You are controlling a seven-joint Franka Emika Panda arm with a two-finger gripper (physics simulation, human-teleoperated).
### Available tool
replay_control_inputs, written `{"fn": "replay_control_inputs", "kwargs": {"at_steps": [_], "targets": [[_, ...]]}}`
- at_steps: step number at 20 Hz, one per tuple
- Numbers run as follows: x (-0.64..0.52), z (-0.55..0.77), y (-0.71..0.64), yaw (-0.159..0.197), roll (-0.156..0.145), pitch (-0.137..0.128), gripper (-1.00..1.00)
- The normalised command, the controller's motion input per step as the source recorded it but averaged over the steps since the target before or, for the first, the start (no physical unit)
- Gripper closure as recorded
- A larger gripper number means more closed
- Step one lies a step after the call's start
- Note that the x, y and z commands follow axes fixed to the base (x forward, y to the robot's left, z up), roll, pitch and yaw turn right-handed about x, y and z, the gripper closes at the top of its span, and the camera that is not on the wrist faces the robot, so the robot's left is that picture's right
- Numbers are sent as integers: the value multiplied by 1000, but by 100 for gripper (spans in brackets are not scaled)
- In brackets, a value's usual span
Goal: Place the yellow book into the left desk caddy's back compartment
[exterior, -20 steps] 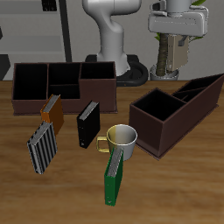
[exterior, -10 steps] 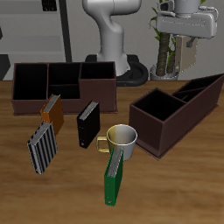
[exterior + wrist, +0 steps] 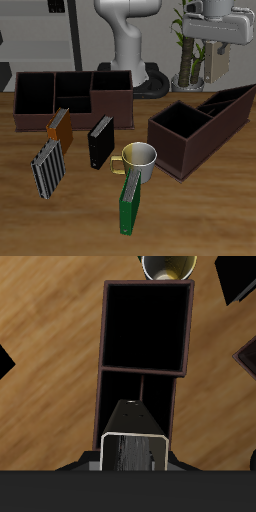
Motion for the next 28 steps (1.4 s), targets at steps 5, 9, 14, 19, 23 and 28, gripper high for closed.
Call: {"fn": "replay_control_inputs", "kwargs": {"at_steps": [5,9,14,19,23,28], "targets": [[173,108,-91,-7,0,27,100],[98,-21,-28,-15,4,37,100],[87,8,-29,-10,-4,13,100],[126,15,-69,-6,-9,15,100],[70,12,-41,-14,-1,3,100],[41,-114,52,-13,11,18,100]]}}
